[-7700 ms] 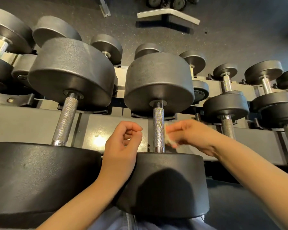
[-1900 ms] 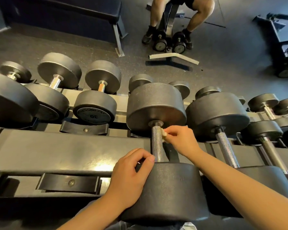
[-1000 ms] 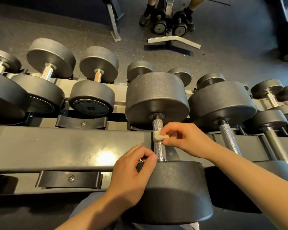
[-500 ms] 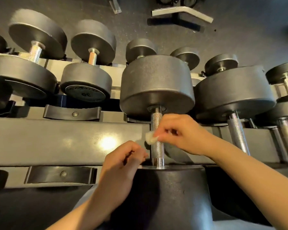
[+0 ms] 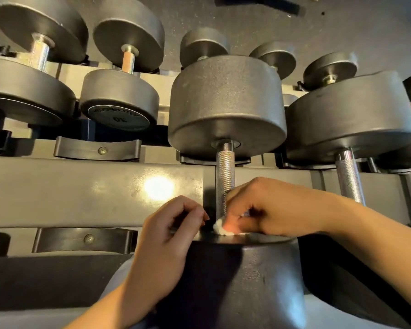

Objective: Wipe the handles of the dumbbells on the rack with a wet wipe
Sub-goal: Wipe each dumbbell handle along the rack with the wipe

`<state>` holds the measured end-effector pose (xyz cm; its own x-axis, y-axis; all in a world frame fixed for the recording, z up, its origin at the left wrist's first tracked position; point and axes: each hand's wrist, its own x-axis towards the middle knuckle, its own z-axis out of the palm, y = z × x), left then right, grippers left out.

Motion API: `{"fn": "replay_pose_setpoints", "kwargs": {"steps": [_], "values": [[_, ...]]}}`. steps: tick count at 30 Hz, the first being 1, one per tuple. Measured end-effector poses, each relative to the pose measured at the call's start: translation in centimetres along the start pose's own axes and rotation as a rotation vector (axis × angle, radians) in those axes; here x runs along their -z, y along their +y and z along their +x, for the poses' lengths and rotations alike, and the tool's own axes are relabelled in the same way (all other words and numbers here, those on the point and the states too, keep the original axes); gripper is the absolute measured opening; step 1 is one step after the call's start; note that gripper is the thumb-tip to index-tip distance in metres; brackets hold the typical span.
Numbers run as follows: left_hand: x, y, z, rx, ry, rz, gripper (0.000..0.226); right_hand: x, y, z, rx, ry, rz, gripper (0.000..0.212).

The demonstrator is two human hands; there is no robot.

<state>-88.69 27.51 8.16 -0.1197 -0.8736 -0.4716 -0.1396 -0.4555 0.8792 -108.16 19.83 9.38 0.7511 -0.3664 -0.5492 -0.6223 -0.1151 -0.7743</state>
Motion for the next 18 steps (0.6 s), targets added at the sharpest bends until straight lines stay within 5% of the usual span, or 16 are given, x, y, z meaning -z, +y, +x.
{"fn": "replay_pose_setpoints", "kwargs": {"steps": [6, 14, 18], "values": [[-0.2, -0.1, 0.0, -0.012, 0.006, 0.029, 0.023, -0.9, -1.6, 2.6, 0.057, -0.027, -0.334, 0.017], [-0.3, -0.1, -0.1, -0.025, 0.009, 0.013, 0.022, 0.1, 2.2, -1.7, -0.138, -0.066, 0.273, 0.015], [-0.3, 0.0, 0.0, -0.029, -0.006, -0.012, 0.020, -0.1, 3.3, -2.1, -0.216, -0.089, 0.384, 0.028]]}}
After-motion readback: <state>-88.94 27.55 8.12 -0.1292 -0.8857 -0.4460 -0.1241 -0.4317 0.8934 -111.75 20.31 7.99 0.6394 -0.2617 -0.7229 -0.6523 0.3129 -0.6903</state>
